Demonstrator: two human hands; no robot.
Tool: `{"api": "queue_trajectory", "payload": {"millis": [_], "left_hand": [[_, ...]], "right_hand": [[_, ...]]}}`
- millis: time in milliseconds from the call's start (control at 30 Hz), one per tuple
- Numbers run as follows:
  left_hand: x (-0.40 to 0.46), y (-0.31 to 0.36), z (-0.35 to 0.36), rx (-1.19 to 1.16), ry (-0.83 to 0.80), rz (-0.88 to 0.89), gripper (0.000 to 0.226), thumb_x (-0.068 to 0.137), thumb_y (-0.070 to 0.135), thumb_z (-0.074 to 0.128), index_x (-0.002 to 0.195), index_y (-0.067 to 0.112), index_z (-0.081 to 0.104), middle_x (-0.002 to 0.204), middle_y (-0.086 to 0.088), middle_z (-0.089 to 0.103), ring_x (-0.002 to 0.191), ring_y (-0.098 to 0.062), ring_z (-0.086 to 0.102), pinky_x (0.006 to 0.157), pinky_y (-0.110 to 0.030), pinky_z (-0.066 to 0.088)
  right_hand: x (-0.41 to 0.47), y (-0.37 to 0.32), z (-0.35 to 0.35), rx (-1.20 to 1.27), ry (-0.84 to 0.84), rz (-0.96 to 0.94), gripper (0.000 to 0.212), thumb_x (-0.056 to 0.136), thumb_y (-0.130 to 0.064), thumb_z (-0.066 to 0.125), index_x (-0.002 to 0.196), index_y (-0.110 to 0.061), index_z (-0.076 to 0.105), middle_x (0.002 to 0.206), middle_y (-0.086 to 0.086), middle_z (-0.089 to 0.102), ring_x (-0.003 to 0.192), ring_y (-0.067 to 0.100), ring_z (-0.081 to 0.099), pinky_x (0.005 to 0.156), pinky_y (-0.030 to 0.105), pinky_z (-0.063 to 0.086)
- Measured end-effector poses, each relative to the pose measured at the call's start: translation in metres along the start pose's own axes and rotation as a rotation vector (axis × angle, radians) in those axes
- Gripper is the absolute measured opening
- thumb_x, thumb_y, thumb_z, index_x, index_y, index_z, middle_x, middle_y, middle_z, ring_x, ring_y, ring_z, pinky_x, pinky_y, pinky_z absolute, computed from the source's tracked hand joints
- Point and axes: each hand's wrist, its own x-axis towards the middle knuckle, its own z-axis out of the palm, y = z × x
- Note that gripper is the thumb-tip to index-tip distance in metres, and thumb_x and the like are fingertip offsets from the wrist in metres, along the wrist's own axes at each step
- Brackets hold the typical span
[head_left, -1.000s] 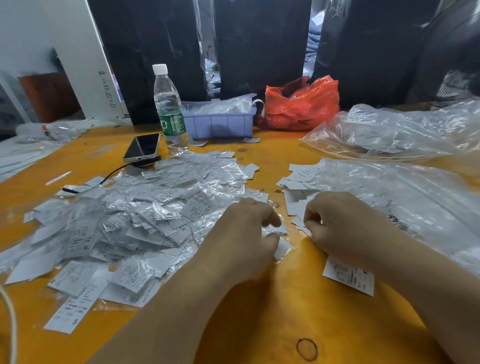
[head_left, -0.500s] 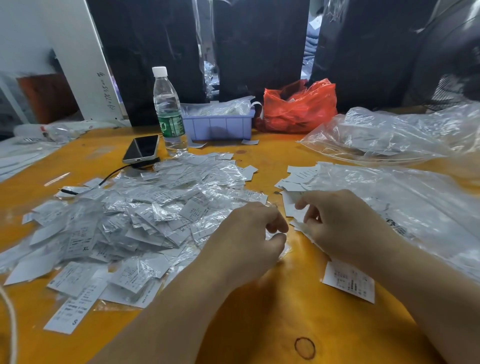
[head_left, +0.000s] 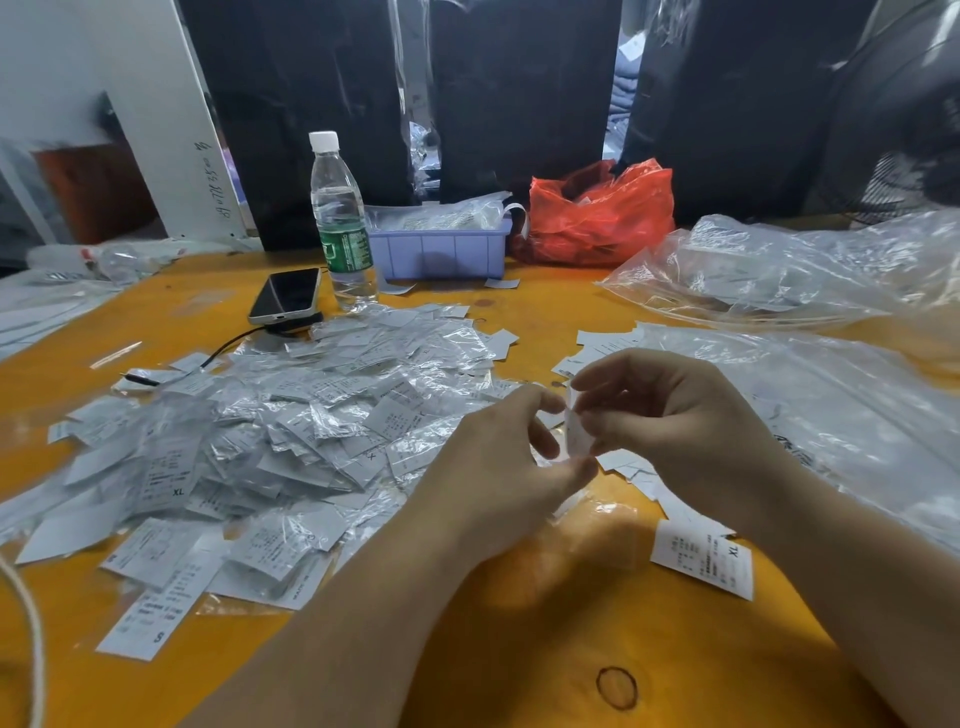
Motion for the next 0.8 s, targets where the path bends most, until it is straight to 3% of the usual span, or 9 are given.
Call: {"api": "queue_trajectory", "payload": {"millis": [67,200,267,433,533,600,667,733,800], "left_hand": [[0.000,0.001,-0.001,0.012,0.001,0.012,0.051,0.078,0.049,0.072,0.123,0.045,0.047,0.095,0.019,0.059,0.078,0.003,0.058,0.064,-0.019,0.048],[0.001,0.002,-0.003,0.004,0.076,0.080,0.035,0.082,0.032,0.068,0.110,0.046,0.054,0.092,0.017,0.061,0.077,0.000,0.059,0.059,-0.017,0.046],[0.001,0.002,-0.005,-0.015,0.069,0.072,0.037,0.079,0.030,0.067,0.110,0.046,0.054,0.092,0.017,0.063,0.078,0.000,0.060,0.059,-0.016,0.049],[0.004,0.008,-0.014,-0.538,-0.074,-0.126,0.067,0.063,0.050,0.077,0.123,0.036,0.052,0.096,0.004,0.070,0.083,-0.009,0.070,0.061,-0.026,0.050],[0.005,0.010,-0.020,-0.729,-0.063,-0.203,0.059,0.071,0.044,0.076,0.122,0.028,0.053,0.105,-0.010,0.070,0.080,-0.017,0.070,0.058,-0.028,0.052],[0.005,0.010,-0.019,-0.677,-0.007,-0.214,0.042,0.081,0.027,0.077,0.118,0.026,0.056,0.100,-0.013,0.070,0.073,-0.017,0.069,0.055,-0.029,0.053],[0.004,0.007,-0.017,-0.577,0.043,-0.206,0.036,0.084,0.011,0.074,0.112,0.027,0.059,0.095,-0.012,0.067,0.069,-0.016,0.068,0.054,-0.030,0.054],[0.004,0.006,-0.016,-0.539,0.094,-0.194,0.032,0.084,0.006,0.073,0.107,0.025,0.062,0.091,-0.008,0.065,0.066,-0.013,0.066,0.052,-0.028,0.055],[0.005,0.004,-0.017,-0.533,0.152,-0.192,0.024,0.084,0.006,0.072,0.100,0.021,0.066,0.089,-0.005,0.065,0.065,-0.010,0.066,0.051,-0.025,0.054]], "right_hand": [[0.000,-0.002,-0.002,0.064,-0.005,0.033,0.027,0.082,0.007,0.069,0.096,-0.016,0.071,0.082,0.002,0.071,0.076,0.028,0.072,0.073,0.043,0.061],[0.001,-0.006,-0.006,0.242,-0.043,0.131,0.025,0.076,0.005,0.070,0.098,-0.008,0.070,0.085,0.009,0.070,0.085,0.035,0.071,0.071,0.037,0.060],[0.002,-0.008,-0.006,0.319,-0.064,0.186,0.029,0.069,-0.002,0.071,0.097,-0.006,0.070,0.087,0.013,0.068,0.086,0.037,0.070,0.067,0.032,0.060],[0.005,-0.007,-0.008,0.363,-0.095,0.226,0.035,0.065,-0.002,0.070,0.100,-0.001,0.067,0.091,0.022,0.062,0.078,0.031,0.066,0.068,0.033,0.061],[0.005,-0.006,-0.009,0.315,-0.117,0.235,0.029,0.069,0.002,0.071,0.098,-0.002,0.069,0.092,0.023,0.063,0.082,0.037,0.067,0.067,0.033,0.060],[0.005,-0.006,-0.008,0.248,-0.127,0.223,0.024,0.076,0.009,0.070,0.095,-0.005,0.071,0.088,0.020,0.066,0.081,0.036,0.069,0.066,0.032,0.060],[0.003,-0.006,-0.007,0.069,-0.161,0.169,0.020,0.081,0.004,0.070,0.096,-0.010,0.071,0.082,0.011,0.068,0.075,0.026,0.068,0.066,0.031,0.059],[0.000,-0.006,-0.005,-0.291,-0.214,0.081,0.011,0.083,-0.021,0.074,0.094,-0.020,0.071,0.079,-0.001,0.066,0.072,0.011,0.062,0.067,0.031,0.054],[-0.002,-0.005,-0.004,-0.605,-0.315,0.073,0.026,0.076,-0.050,0.072,0.094,-0.031,0.068,0.086,-0.012,0.060,0.080,0.002,0.055,0.070,0.026,0.048]]}}
